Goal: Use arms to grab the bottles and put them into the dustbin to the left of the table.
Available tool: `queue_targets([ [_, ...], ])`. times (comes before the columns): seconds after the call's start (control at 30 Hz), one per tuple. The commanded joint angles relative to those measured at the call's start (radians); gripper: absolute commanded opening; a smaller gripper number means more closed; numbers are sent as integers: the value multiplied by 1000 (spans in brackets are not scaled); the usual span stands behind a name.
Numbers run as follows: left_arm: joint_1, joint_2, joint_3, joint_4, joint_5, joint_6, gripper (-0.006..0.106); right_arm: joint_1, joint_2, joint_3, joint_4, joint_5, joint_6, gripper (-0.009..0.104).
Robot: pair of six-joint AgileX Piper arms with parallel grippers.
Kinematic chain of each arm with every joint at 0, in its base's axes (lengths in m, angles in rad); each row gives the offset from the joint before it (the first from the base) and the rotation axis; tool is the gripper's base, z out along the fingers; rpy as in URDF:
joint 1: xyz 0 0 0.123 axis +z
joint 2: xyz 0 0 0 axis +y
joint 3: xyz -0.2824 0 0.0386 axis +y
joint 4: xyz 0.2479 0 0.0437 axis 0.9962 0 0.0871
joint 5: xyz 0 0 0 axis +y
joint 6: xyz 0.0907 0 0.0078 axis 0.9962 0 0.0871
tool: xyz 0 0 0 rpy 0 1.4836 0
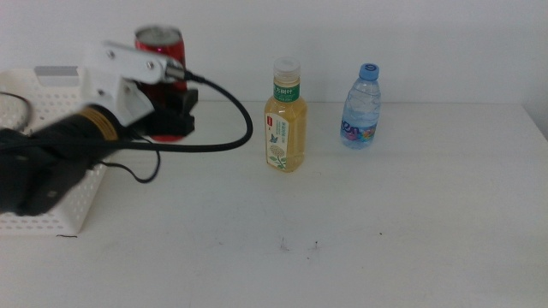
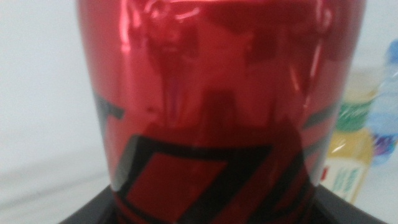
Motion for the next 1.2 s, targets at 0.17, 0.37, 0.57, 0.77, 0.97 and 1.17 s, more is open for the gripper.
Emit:
queue_targets([
  [0.17, -38, -262, -2, -24, 141, -6, 12, -4, -5, 4, -5, -10, -3, 90],
  [0.37, -38, -323, -6, -66, 248, -4, 12, -4, -5, 4, -5, -10, -3, 90],
  [0.57, -38, -328, -93, -206, 548, 87, 12, -4, -5, 4, -5, -10, -3, 90],
  [0.77, 64, -279, -354, -477, 986, 446, 12, -4, -5, 4, -5, -10, -3, 90],
  [0.97, 262, -132, -644, -540, 1384, 599, 11, -4, -5, 4, -5, -10, -3, 90],
  [1.17, 406, 54, -902, -629, 1646, 710, 11, -4, -5, 4, -5, -10, -3, 90],
])
